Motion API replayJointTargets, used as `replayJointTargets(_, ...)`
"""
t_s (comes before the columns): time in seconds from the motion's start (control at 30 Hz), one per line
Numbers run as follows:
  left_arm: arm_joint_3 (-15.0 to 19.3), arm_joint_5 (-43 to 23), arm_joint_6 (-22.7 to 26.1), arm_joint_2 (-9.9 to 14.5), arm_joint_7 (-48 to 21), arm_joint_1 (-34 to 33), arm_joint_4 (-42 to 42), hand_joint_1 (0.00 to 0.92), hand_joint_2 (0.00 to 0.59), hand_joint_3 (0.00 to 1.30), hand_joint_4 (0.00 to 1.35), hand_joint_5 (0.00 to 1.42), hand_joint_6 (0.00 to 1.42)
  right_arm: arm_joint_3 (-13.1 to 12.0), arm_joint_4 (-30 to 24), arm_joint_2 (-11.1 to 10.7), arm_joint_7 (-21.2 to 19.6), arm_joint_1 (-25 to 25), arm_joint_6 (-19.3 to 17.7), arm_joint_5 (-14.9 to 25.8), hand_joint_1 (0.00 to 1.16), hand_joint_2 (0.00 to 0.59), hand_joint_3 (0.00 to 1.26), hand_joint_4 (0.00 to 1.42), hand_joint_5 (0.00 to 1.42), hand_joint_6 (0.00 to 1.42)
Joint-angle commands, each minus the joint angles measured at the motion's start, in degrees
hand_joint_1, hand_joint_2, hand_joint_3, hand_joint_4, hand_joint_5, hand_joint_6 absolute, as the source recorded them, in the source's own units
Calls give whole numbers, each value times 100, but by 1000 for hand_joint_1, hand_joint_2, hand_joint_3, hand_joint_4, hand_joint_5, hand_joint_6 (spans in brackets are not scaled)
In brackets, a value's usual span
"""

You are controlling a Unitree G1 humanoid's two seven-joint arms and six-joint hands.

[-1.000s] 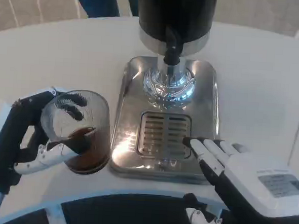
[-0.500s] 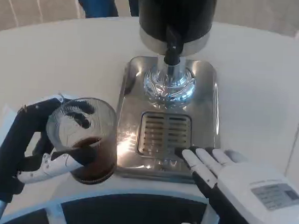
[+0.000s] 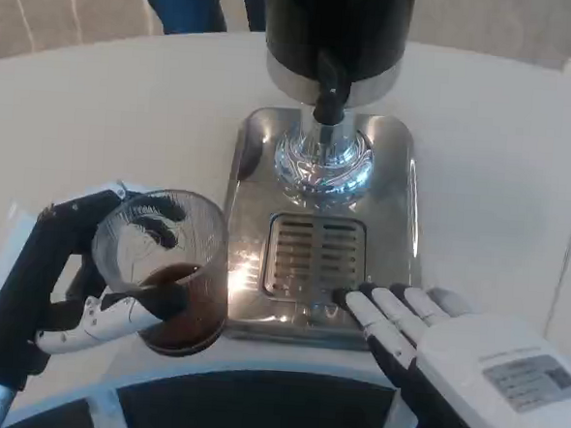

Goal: Grasp the cup under the faucet to collect the drink, then remove the cup.

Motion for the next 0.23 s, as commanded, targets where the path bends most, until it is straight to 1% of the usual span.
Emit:
replayJointTargets(0.03,31,-134,-8,-18,-22,-31,-109,494,25,1012,1152,1360,1424,-68,-92,571,81,19,-36,63,259,550,5,0,0,0)
replayJointTargets(0.23,27,-129,-7,-24,-33,-65,-76,500,22,1012,1152,1360,1424,-73,-92,583,97,17,-36,56,259,550,5,0,0,0)
